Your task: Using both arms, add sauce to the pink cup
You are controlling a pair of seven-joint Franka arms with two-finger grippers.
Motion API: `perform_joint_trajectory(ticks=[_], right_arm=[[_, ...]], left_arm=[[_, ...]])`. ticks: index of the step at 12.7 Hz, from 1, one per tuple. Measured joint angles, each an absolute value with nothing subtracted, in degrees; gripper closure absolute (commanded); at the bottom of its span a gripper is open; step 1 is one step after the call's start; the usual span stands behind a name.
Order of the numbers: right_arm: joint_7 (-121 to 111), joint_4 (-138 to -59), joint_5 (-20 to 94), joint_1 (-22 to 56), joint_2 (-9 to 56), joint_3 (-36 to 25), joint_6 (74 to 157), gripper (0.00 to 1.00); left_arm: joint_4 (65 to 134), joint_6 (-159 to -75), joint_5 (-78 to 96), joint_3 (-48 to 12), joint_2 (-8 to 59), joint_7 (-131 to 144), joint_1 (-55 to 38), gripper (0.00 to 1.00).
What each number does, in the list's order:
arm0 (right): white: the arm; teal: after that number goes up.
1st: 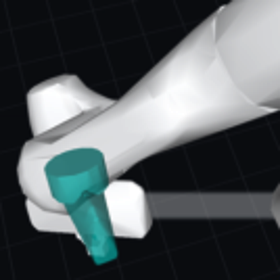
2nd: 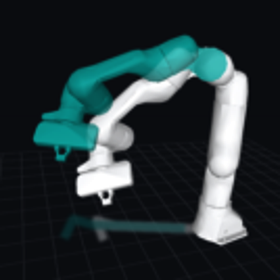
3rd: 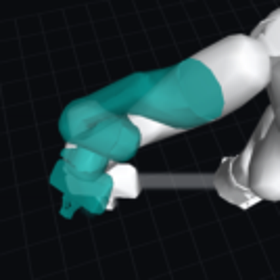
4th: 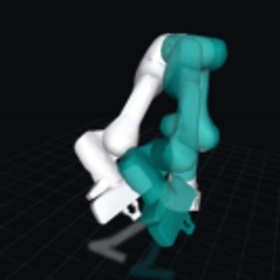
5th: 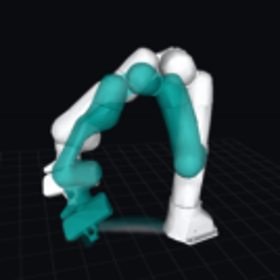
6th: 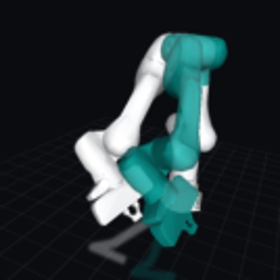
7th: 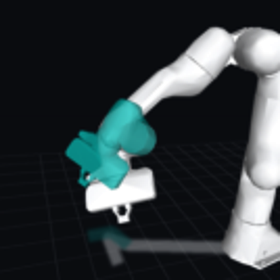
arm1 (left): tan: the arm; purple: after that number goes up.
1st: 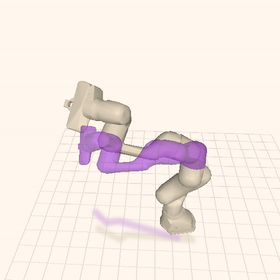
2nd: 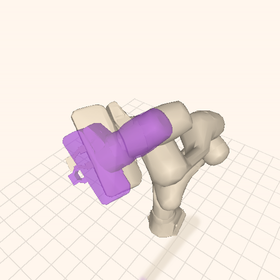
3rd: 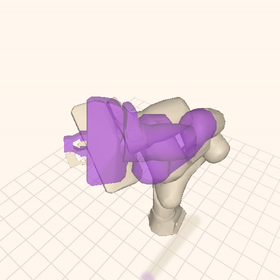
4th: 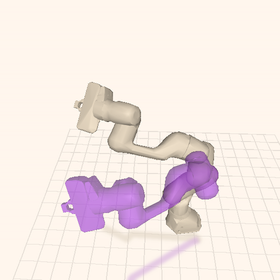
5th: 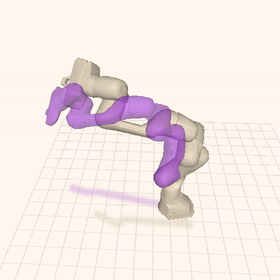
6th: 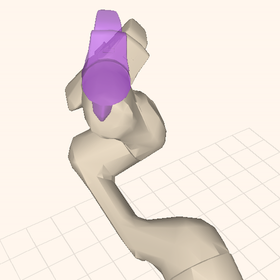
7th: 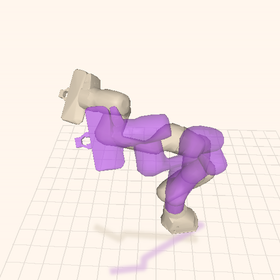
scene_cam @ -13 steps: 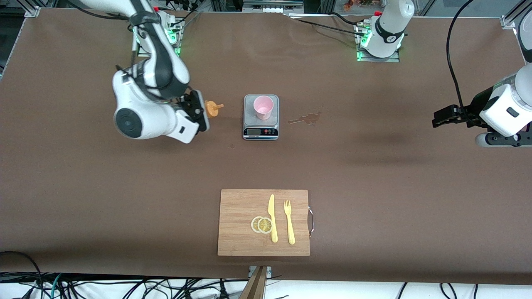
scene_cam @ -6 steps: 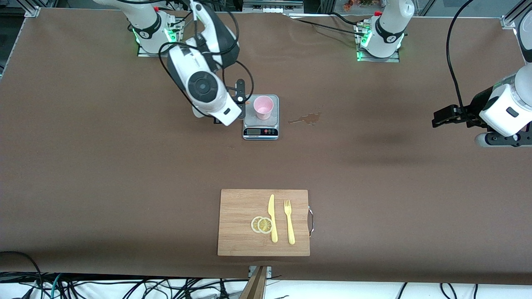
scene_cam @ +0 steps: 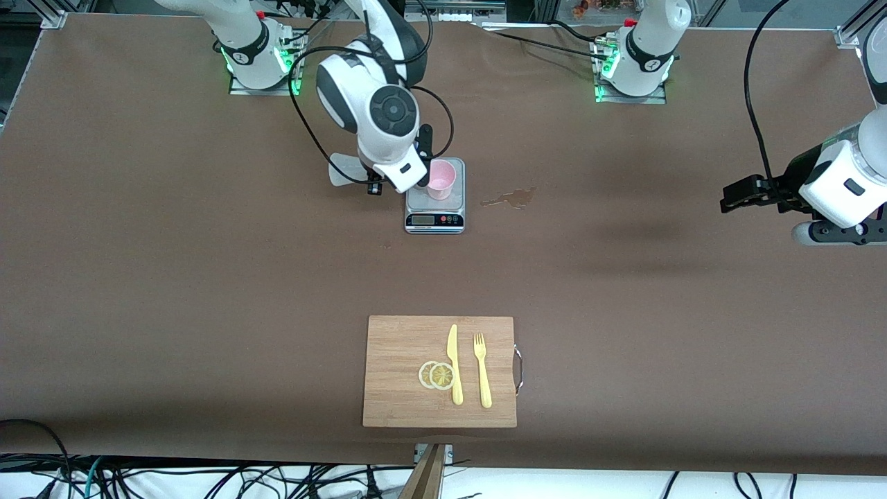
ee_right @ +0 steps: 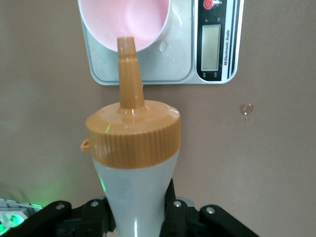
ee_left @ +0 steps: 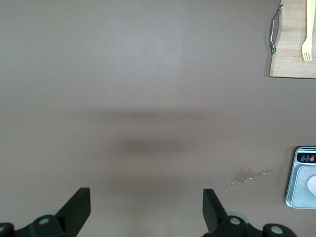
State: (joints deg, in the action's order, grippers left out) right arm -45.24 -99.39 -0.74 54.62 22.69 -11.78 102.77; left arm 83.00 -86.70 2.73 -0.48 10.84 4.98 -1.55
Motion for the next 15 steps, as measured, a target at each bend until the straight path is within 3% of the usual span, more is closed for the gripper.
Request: perform_joint_trajectory(ticks=[15], right_arm=[[-25.28,-99.40,-20.50,68.39,25.52,-11.77,98.67,0.75]], left_arm=[[83.00,-86.70,2.73,-0.49,10.85,4.98,-1.55,0.00]])
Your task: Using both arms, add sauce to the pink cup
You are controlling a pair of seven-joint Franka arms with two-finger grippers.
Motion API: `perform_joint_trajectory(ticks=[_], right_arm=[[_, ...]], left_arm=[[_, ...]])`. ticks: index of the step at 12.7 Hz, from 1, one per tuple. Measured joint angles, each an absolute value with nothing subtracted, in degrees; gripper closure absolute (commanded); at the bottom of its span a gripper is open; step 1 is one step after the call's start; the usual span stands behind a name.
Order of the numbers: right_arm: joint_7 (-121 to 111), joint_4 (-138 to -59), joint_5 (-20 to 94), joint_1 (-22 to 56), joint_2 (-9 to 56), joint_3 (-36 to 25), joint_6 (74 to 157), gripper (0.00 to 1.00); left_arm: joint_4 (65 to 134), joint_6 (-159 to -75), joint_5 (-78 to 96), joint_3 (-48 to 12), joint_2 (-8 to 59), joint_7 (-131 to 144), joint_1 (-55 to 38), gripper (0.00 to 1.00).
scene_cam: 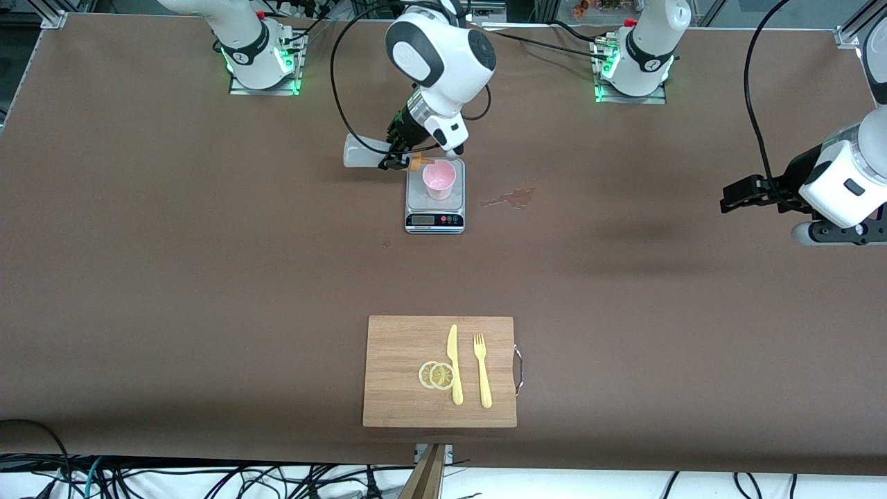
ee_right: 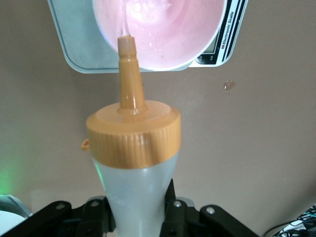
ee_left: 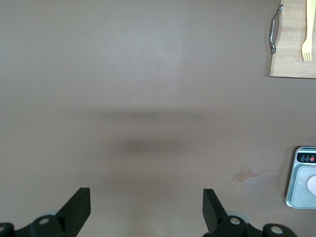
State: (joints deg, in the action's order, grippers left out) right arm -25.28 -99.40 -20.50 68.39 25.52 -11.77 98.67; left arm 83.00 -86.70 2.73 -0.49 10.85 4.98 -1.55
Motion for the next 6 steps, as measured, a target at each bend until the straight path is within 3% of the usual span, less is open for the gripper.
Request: perform_joint_trajectory(ticks=[6], right_arm=[[-25.01,-99.28,-20.51,67.44,25.76,-12.87,98.67,0.72]], left_arm=[[83.00,-86.70,2.73,-0.49,10.86,4.98,-1.55,0.00]])
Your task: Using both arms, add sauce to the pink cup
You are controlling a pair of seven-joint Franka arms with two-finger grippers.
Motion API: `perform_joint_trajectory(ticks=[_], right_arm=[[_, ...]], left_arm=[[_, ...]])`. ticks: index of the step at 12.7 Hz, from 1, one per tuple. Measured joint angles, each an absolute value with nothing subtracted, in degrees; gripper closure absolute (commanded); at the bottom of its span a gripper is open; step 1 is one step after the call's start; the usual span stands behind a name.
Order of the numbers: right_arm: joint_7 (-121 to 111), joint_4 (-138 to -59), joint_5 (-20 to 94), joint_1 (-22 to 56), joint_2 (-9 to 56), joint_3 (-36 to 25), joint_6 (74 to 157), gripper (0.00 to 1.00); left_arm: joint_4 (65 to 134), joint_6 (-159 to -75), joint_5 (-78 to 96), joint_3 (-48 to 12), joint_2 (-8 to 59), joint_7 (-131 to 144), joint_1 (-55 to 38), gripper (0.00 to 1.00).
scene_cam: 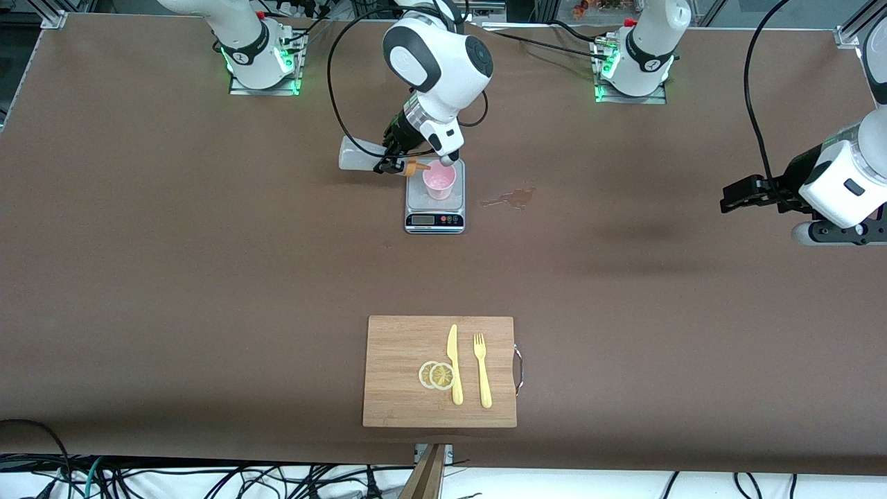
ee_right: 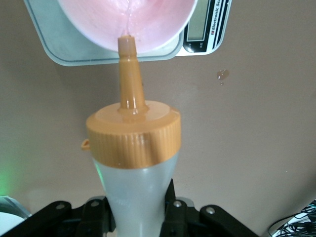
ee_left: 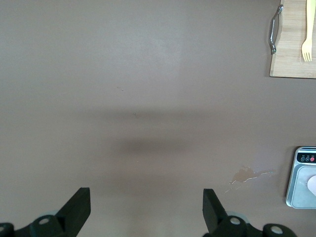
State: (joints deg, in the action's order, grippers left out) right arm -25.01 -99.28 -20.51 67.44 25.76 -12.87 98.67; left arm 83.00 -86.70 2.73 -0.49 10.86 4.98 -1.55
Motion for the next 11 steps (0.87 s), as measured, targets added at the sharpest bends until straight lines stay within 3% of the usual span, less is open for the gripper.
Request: perform_joint_trajectory(ticks=[11], right_arm=[[-25.99,-99.08,-9.39,62.77,25.72,-13.01,104.58,0.72]], left_arm=[[83.00,-86.70,2.73,-0.49,10.86,4.98,-1.55,0.00]])
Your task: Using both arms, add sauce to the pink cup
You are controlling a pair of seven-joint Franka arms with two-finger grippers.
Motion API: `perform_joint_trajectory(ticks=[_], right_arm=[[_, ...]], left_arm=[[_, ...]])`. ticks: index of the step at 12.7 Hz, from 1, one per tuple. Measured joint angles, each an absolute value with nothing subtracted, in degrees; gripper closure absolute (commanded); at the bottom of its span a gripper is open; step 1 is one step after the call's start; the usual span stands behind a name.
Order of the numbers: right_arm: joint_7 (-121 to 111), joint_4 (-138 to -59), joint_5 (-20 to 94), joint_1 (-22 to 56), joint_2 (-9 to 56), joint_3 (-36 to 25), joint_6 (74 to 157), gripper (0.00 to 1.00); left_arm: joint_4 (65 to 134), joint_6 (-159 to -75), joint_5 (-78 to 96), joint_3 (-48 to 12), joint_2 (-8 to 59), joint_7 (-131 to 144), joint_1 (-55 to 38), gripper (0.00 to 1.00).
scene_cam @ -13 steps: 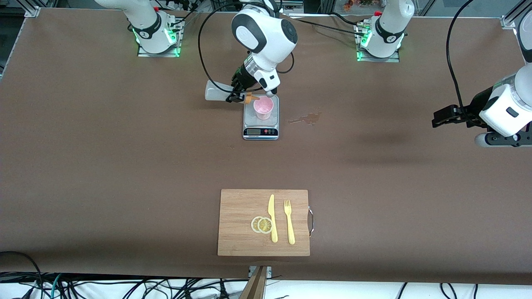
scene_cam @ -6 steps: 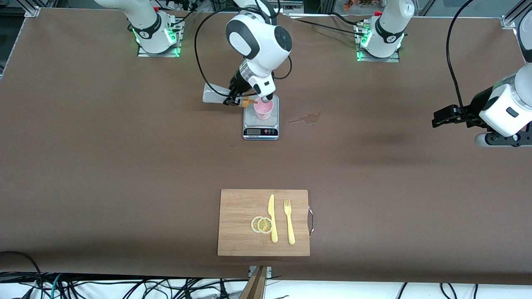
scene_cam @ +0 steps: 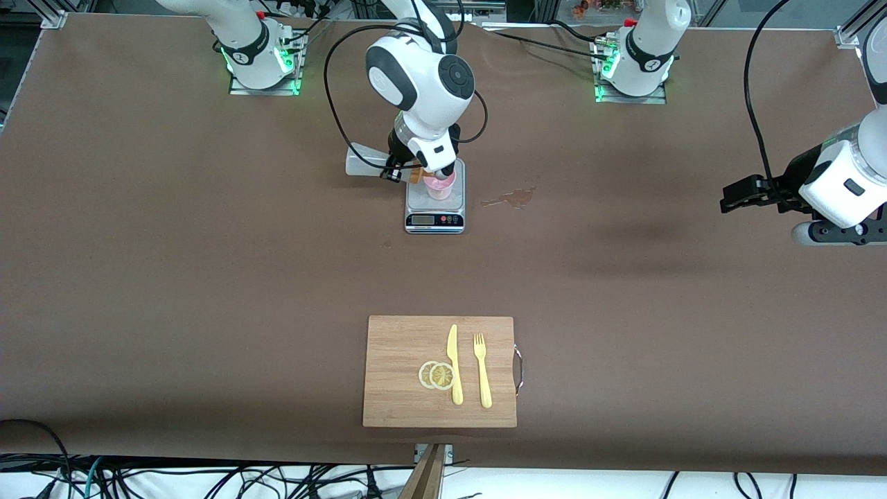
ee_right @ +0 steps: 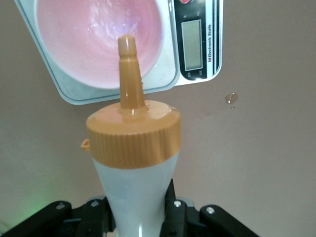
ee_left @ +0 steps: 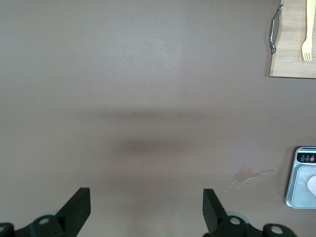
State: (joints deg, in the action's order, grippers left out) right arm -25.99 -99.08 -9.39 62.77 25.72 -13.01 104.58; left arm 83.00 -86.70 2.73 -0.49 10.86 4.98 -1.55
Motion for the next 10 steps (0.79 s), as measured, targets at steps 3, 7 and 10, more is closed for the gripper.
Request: perform_joint_trajectory(ticks=[3,7,10], right_arm=[[-29.66,-99.08,-6.38,61.19,25.61,-13.06,106.35,0.72],[-39.52,-99.29,-1.43,57.37,23.01,-13.89,106.53,0.72],[-49.58,-99.77,5.95,54.87,19.20,-17.29,106.17,0.72]], left_arm=[[83.00,-86.70,2.73,-0.48,10.86,4.98,-1.55,0.00],[83.00,-86.70,2.73,-0.49,10.86,4.98,-1.55,0.00],[83.00,-86.70,2.73,-0.48,10.86,4.98,-1.56,0.00]])
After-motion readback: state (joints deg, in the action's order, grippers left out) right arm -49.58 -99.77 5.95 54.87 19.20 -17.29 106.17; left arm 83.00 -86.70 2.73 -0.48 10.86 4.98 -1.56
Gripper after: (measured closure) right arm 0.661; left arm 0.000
